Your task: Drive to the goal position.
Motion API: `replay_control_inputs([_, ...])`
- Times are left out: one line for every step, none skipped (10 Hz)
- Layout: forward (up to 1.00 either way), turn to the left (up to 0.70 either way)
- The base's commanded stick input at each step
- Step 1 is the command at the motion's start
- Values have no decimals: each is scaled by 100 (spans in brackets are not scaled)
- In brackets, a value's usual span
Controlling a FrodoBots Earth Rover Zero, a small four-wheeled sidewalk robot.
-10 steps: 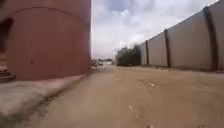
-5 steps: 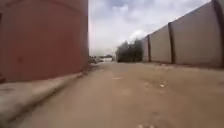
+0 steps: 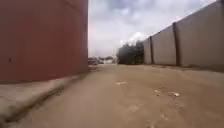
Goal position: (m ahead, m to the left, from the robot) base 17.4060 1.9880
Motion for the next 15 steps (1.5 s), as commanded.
replay_control_inputs([100, 0])
replay_control_inputs([100, 0])
replay_control_inputs([100, 0])
replay_control_inputs([100, 0])
replay_control_inputs([100, 0])
replay_control_inputs([100, 0])
replay_control_inputs([100, 0])
replay_control_inputs([100, 0])
replay_control_inputs([100, -19])
replay_control_inputs([100, -14])
replay_control_inputs([100, 0])
replay_control_inputs([100, 0])
replay_control_inputs([100, 0])
replay_control_inputs([100, 0])
replay_control_inputs([100, 0])
